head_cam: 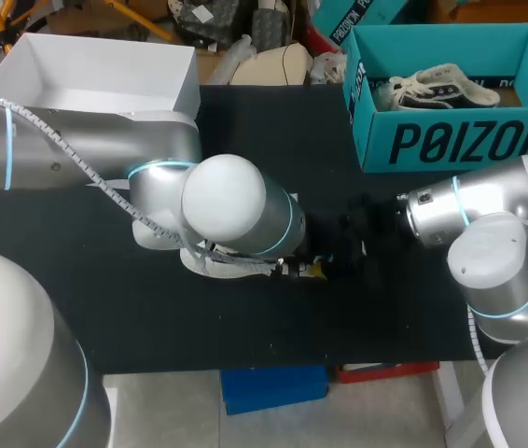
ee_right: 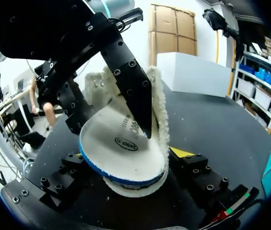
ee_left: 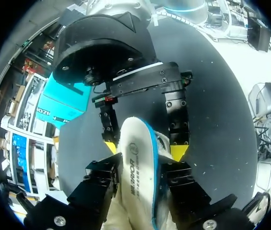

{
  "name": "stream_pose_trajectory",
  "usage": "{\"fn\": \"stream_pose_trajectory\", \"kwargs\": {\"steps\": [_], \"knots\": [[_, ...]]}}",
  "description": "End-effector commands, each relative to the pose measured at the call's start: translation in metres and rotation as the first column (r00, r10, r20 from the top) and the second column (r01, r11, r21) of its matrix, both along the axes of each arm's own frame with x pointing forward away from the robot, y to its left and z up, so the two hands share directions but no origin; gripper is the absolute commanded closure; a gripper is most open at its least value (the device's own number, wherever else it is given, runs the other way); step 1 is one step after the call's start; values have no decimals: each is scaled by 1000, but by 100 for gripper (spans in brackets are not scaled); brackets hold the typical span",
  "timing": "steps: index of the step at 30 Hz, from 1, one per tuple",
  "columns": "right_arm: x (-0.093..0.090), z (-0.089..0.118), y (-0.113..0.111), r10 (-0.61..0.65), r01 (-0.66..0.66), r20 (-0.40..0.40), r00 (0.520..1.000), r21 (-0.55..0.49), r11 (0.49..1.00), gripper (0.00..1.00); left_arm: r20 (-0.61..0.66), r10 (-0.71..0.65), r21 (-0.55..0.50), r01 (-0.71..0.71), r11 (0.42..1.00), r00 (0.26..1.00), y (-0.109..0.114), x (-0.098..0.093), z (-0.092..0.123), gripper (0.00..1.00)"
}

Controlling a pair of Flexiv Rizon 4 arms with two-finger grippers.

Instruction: Take the shoe out of the shoebox, open the shoe tongue, remove and reinsert the insole, then place the shoe into the shoebox

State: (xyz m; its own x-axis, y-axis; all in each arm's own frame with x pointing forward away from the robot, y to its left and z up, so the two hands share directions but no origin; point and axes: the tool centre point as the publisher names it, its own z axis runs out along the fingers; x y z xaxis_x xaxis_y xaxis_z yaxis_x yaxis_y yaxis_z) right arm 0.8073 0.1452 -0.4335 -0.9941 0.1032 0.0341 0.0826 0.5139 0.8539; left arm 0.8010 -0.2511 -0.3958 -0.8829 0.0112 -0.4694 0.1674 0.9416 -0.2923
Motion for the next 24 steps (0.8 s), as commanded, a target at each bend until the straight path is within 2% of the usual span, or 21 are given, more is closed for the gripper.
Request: {"fn": "stream_pose_trajectory", "kwargs": {"steps": [1, 2, 4, 10, 16, 21, 24], "knots": [[0, -2, 0, 0, 0, -2, 1000, -1, 1000, 100, 17, 13, 0, -13, 1000, 1000, 0, -1, -1, 78], [0, -2, 0, 0, 0, -2, 1000, -1, 1000, 100, 19, 13, 1, -13, 1000, 1000, 1, -2, 0, 83], [0, -2, 0, 0, 0, -2, 1000, -1, 1000, 100, 22, 14, 2, -14, 1000, 1000, 3, -2, 1, 100], [0, -2, 0, 0, 0, -2, 1000, -1, 1000, 100, 16, 7, -9, -7, 1000, 1000, 10, -11, 6, 100], [0, -2, 0, 0, 0, -2, 1000, -1, 1000, 100, -5, 7, -58, -8, 998, 1000, 18, -20, 22, 100], [0, -2, 0, 0, 0, -2, 1000, -1, 1000, 100, -63, -1, -148, -8, 989, 998, 20, -25, 49, 100], [0, -2, 0, 0, 0, -2, 1000, -1, 1000, 100, -103, -18, -225, -6, 974, 995, 18, -34, 74, 100]]}}
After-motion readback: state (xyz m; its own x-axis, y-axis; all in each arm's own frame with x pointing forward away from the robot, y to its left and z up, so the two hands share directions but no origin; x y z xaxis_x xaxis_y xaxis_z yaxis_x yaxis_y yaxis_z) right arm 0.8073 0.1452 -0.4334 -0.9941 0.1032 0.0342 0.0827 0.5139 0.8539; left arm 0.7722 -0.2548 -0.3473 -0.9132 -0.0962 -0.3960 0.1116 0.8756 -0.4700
